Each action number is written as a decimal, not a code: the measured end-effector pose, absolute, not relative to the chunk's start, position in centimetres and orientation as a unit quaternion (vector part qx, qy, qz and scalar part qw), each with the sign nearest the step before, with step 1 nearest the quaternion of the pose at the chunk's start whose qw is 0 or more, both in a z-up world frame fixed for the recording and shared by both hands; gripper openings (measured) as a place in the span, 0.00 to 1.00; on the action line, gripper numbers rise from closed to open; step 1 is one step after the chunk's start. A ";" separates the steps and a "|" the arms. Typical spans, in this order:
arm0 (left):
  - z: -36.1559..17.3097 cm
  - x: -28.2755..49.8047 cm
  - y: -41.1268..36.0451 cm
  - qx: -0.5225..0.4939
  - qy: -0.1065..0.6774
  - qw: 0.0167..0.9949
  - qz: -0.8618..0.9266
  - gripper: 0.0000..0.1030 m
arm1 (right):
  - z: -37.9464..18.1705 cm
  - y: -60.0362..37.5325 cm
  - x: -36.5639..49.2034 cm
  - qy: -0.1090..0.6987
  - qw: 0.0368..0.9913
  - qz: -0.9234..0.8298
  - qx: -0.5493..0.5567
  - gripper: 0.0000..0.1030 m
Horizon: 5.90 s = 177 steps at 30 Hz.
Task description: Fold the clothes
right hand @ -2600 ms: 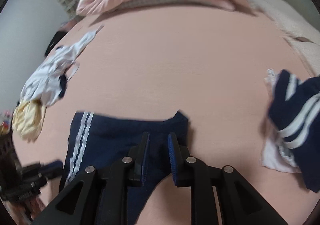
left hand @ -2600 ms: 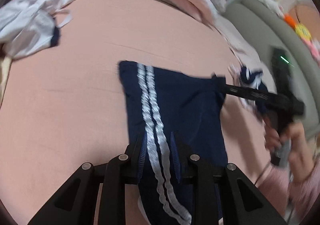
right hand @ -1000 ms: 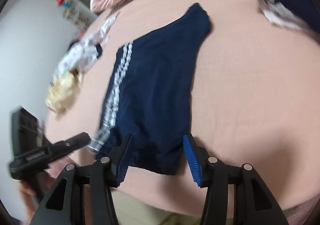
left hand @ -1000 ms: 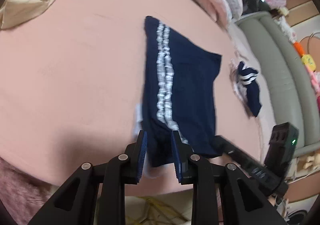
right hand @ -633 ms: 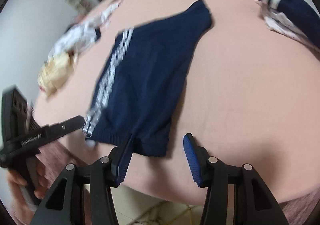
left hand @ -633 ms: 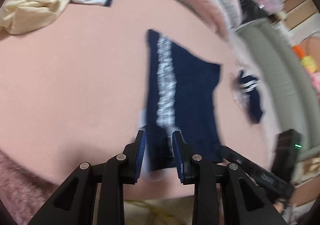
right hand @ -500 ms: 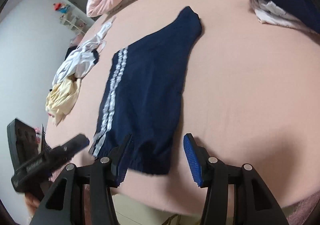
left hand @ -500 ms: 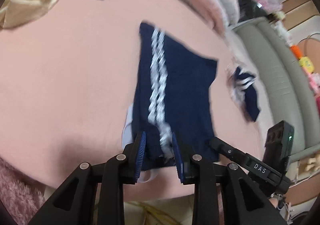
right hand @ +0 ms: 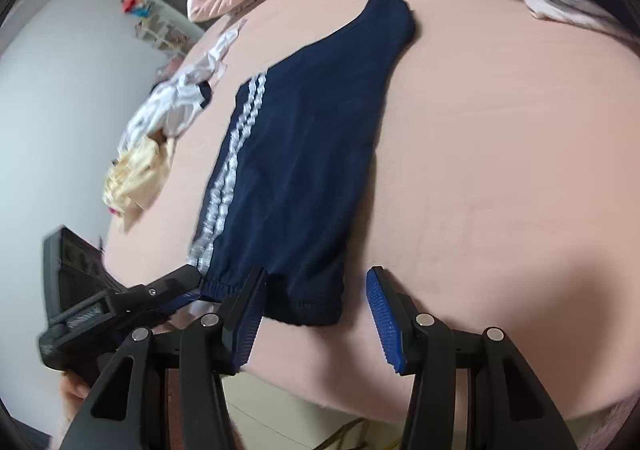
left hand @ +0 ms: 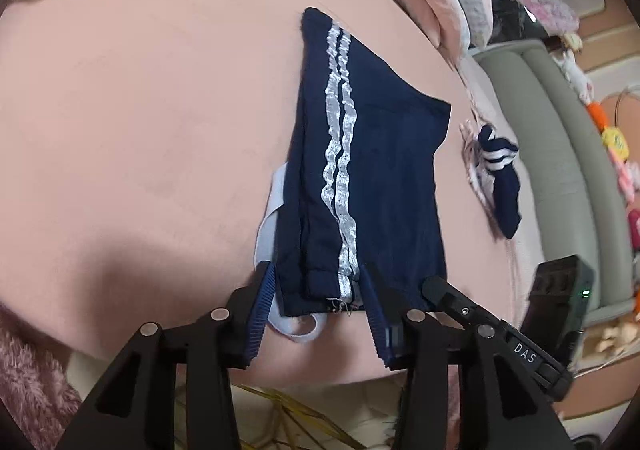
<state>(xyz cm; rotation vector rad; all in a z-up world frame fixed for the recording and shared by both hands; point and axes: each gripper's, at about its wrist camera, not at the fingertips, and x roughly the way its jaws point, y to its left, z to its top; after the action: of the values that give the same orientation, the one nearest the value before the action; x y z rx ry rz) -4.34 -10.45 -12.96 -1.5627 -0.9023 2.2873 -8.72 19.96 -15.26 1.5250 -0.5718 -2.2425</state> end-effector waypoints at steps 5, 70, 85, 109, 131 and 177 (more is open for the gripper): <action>-12.7 -5.2 -9.2 -0.526 -0.286 0.114 0.793 0.26 | -15.1 19.7 -8.0 -0.201 0.197 -0.790 0.544 0.26; -8.0 -14.0 -10.4 -0.447 -0.148 0.176 0.865 0.48 | -10.5 22.6 -17.9 -0.170 0.147 -0.840 0.494 0.60; -10.8 -15.4 -7.5 -0.488 -0.075 0.182 0.850 0.22 | -15.2 15.5 -18.5 0.002 0.200 -0.819 0.537 0.58; -8.2 -17.6 -9.4 -0.456 -0.122 0.199 0.859 0.07 | -15.5 17.1 -20.0 -0.076 0.183 -0.813 0.547 0.25; -9.3 -18.7 -7.2 -0.511 -0.129 0.204 0.825 0.36 | -13.8 19.4 -18.4 -0.101 0.171 -0.816 0.543 0.31; -7.3 -16.0 -6.3 -0.450 -0.070 0.170 0.874 0.17 | -10.5 18.9 -17.1 -0.034 0.178 -0.859 0.480 0.29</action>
<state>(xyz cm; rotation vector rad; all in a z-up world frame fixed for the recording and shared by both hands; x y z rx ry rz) -16.04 -6.29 -7.33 -1.2788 -0.1985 2.4825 -17.11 18.90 -10.54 1.3566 -0.0972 -2.4293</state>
